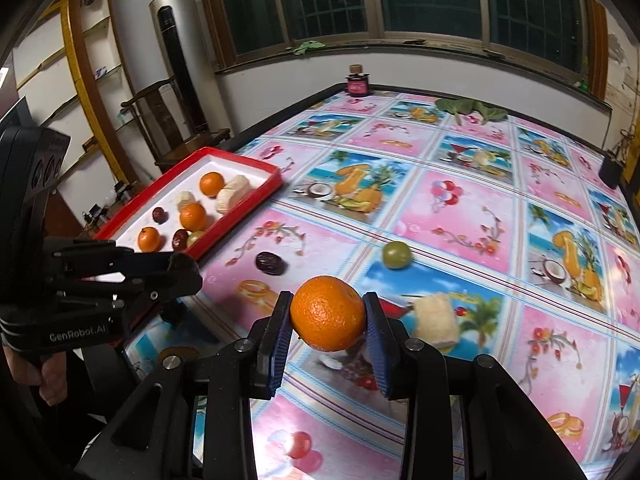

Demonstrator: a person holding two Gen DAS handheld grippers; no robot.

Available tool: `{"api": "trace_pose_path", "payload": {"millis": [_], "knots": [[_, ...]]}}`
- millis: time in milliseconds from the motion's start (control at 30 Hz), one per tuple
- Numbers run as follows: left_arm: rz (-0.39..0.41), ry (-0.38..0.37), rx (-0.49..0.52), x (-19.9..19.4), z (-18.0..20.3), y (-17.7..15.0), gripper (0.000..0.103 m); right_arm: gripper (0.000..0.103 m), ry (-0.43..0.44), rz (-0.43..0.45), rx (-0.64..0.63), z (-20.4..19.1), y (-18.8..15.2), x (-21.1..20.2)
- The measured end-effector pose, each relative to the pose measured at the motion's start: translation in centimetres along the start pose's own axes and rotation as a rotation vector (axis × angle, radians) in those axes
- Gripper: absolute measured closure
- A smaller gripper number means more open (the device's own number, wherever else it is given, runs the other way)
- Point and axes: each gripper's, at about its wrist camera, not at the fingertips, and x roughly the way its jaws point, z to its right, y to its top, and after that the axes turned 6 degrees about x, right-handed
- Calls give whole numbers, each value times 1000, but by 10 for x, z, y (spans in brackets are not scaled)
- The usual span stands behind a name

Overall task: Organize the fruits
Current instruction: 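Carry the dark date toward the tray while the right tool carries its orange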

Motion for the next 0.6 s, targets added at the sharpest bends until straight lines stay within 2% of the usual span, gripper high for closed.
{"api": "trace_pose_path", "payload": {"millis": [600], "knots": [[30, 56, -99, -29, -55, -14, 77, 68, 90, -29, -34, -31, 3, 8]]}}
